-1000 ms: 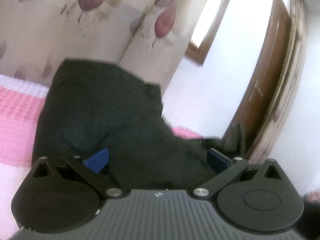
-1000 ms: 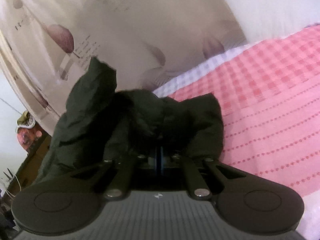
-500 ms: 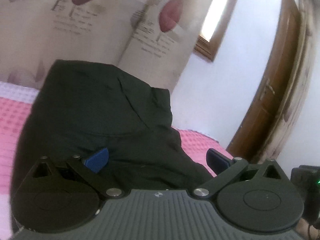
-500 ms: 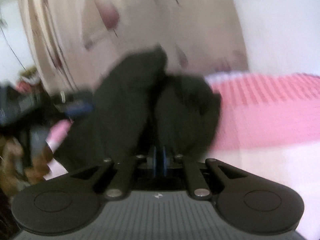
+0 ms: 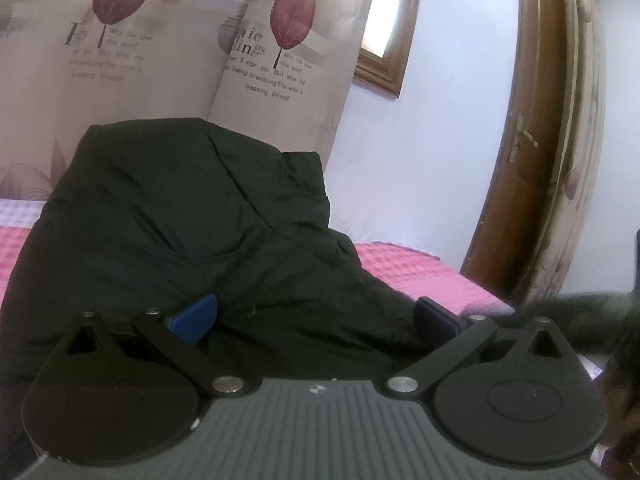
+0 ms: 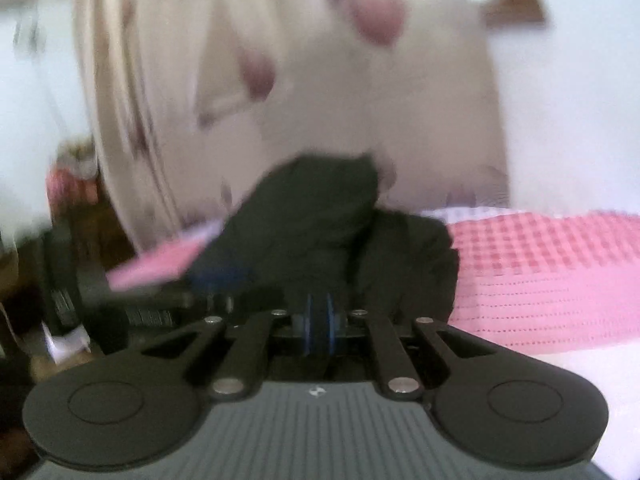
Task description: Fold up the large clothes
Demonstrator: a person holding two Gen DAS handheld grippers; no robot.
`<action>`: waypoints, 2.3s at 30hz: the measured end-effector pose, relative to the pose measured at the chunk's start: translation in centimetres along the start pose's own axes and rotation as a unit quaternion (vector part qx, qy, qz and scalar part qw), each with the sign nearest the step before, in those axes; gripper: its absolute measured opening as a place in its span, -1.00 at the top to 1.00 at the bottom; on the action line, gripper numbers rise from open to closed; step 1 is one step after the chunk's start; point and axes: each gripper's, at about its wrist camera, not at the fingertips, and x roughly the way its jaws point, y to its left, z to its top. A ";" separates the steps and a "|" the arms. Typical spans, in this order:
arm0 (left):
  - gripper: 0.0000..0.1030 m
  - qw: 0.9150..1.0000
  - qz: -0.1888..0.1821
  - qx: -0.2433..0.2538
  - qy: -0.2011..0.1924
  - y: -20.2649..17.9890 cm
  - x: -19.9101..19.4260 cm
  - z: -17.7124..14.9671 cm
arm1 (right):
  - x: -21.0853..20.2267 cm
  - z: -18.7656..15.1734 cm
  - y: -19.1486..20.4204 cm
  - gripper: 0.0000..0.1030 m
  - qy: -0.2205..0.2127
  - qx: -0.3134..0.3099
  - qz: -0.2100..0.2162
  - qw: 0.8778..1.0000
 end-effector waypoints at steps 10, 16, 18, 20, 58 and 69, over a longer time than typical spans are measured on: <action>-1.00 0.991 0.109 -0.063 -0.036 4.5 -7.1 2.5 | 3.8 -3.5 -1.0 0.87 0.078 -0.030 -0.094 0.992; -1.00 0.983 0.147 -0.097 0.050 7.5 -5.2 -0.9 | 3.4 -3.7 -1.6 0.86 0.067 -0.018 -0.091 0.993; -1.00 0.982 0.142 -0.120 0.044 7.8 -5.3 -1.4 | 2.2 -3.1 -1.9 0.86 0.055 -0.006 -0.097 0.994; -1.00 0.982 0.146 -0.110 0.044 7.7 -5.1 -1.3 | 0.0 -1.5 -1.3 0.85 0.015 -0.003 -0.107 0.994; -1.00 0.977 0.190 -0.043 0.091 6.5 -3.5 -0.4 | 6.9 -2.0 1.8 0.88 0.009 -0.043 -0.095 0.995; -1.00 0.977 0.190 -0.024 0.095 6.5 -3.4 -0.2 | 6.8 -2.1 2.0 0.88 0.005 -0.046 -0.103 0.994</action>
